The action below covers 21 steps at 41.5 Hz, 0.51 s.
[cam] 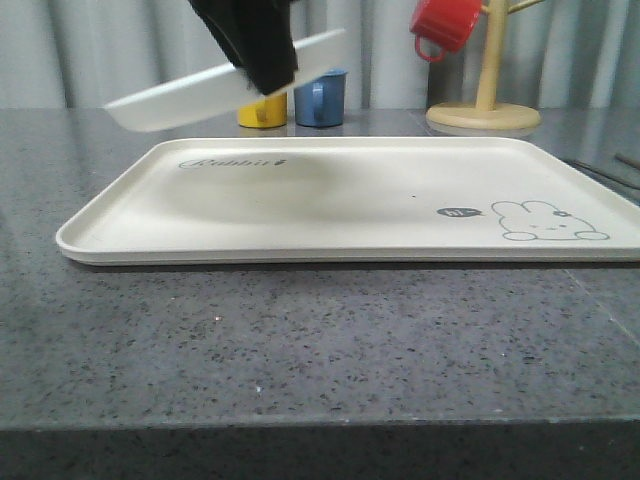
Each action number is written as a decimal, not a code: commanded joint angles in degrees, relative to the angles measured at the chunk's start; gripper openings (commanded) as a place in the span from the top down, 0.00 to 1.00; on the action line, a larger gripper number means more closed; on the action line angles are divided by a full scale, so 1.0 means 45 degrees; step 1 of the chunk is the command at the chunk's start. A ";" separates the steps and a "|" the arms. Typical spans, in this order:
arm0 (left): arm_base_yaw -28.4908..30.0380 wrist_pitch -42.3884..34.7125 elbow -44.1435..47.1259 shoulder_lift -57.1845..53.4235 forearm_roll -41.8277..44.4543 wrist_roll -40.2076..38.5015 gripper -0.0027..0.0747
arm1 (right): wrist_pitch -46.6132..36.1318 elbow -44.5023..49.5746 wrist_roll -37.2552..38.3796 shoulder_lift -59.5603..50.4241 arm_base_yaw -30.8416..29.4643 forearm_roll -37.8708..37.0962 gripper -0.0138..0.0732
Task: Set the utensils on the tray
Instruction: 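Lift the white plate and lower it onto the cream tray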
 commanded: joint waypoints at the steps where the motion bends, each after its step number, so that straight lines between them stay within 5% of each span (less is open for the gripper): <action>1: -0.0238 -0.0509 -0.0416 -0.0016 -0.0016 -0.0171 0.99 | -0.0854 -0.0463 -0.0096 0.0205 -0.0060 -0.0024 0.19; 15: -0.0043 0.0070 -0.0416 0.1215 -0.0222 -0.0171 0.98 | -0.0842 -0.0463 -0.0096 0.0205 -0.0060 -0.0024 0.19; 21: -0.0043 0.0079 -0.0416 0.1247 -0.0537 -0.0171 0.75 | -0.0842 -0.0463 -0.0096 0.0205 -0.0060 -0.0024 0.19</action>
